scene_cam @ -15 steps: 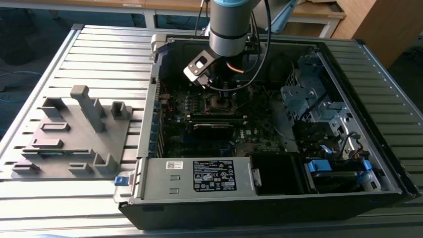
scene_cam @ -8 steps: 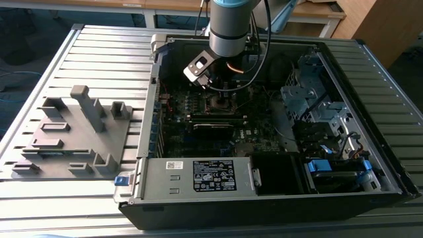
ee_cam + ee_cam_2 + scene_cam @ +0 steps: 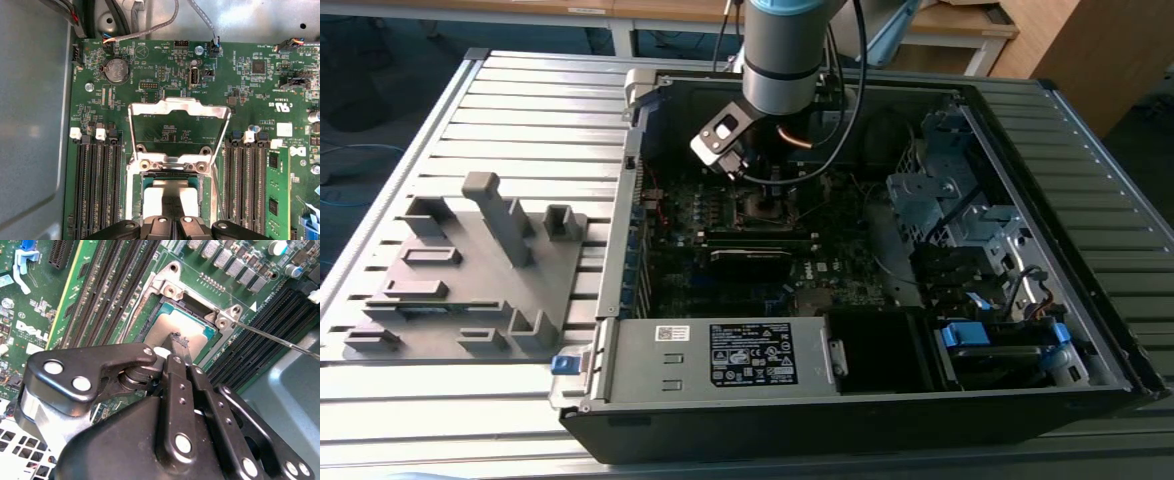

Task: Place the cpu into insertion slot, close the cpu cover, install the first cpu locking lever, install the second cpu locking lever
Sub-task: 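Place the cpu into insertion slot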

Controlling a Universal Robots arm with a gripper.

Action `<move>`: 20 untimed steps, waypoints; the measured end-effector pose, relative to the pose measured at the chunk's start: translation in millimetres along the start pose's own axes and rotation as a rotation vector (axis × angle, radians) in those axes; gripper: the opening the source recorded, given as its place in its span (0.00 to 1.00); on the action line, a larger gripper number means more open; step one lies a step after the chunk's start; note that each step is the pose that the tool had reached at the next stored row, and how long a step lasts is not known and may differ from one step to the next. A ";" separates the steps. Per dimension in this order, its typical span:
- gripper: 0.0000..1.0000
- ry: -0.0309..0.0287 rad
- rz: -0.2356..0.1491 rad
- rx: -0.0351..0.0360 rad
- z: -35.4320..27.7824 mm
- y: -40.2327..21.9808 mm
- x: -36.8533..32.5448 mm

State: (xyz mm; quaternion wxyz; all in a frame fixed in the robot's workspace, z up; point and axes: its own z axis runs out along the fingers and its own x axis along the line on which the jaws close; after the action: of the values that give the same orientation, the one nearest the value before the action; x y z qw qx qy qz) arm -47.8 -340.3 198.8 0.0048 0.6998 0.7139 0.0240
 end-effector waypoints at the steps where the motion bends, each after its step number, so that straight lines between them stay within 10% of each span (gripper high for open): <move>1: 0.11 0.0001 0.000 0.0000 0.1 0.0 0.0; 20: 0.11 0.0051 0.000 -0.0006 -6.3 0.4 2.2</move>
State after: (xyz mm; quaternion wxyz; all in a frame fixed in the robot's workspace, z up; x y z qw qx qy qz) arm -47.7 -338.3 205.2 0.0032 0.6998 0.7139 0.0260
